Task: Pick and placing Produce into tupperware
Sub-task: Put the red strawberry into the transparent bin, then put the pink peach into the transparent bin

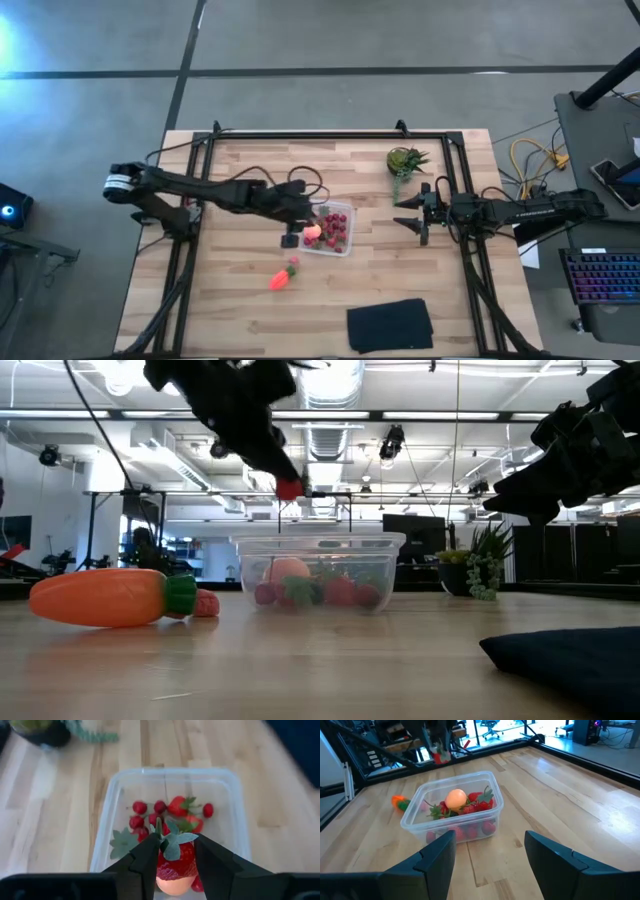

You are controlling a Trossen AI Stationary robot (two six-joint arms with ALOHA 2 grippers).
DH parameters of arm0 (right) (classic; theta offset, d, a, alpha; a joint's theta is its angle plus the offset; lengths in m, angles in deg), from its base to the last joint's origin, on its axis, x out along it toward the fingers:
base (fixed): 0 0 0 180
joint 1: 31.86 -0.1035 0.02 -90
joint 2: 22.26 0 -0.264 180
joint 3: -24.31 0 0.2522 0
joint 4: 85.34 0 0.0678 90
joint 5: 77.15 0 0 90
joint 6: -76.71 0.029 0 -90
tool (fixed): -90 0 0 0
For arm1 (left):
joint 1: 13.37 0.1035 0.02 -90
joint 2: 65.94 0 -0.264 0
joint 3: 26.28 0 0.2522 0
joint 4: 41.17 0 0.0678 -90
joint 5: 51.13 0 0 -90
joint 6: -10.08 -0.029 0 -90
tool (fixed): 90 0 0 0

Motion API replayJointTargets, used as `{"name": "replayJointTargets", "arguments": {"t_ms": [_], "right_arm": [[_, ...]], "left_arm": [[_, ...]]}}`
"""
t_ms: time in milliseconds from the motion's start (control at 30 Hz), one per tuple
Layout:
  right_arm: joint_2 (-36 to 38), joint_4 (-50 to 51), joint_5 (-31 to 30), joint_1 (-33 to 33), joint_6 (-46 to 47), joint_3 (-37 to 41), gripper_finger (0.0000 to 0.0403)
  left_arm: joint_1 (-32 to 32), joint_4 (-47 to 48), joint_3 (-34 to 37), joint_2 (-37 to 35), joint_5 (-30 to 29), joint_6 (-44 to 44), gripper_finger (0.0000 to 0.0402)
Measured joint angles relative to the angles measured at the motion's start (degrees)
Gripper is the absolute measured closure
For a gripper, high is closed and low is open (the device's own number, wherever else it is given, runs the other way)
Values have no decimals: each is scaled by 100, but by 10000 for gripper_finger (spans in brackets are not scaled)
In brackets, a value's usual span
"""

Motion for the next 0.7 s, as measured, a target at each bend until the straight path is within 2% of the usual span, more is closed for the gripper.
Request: {"name": "replayJointTargets", "arguments": {"t_ms": [133, 333, 433, 533, 700], "right_arm": [[1, -1, 3, 1, 0, 0, 174], [2, -2, 1, 2, 0, 0, 174], [0, -1, -1, 0, 0, 0, 174], [0, 0, -1, 0, 0, 0, 174], [0, 0, -1, 1, 0, 0, 174]], "left_arm": [[14, 117, -391, 590, -303, 389, 282], [-31, 317, -660, 972, -369, 458, 210], [-63, 418, -653, 859, -372, 461, 169], [-86, 1014, -655, 597, -374, 697, 139], [-126, 2234, -508, 37, -374, 2310, 129]]}}
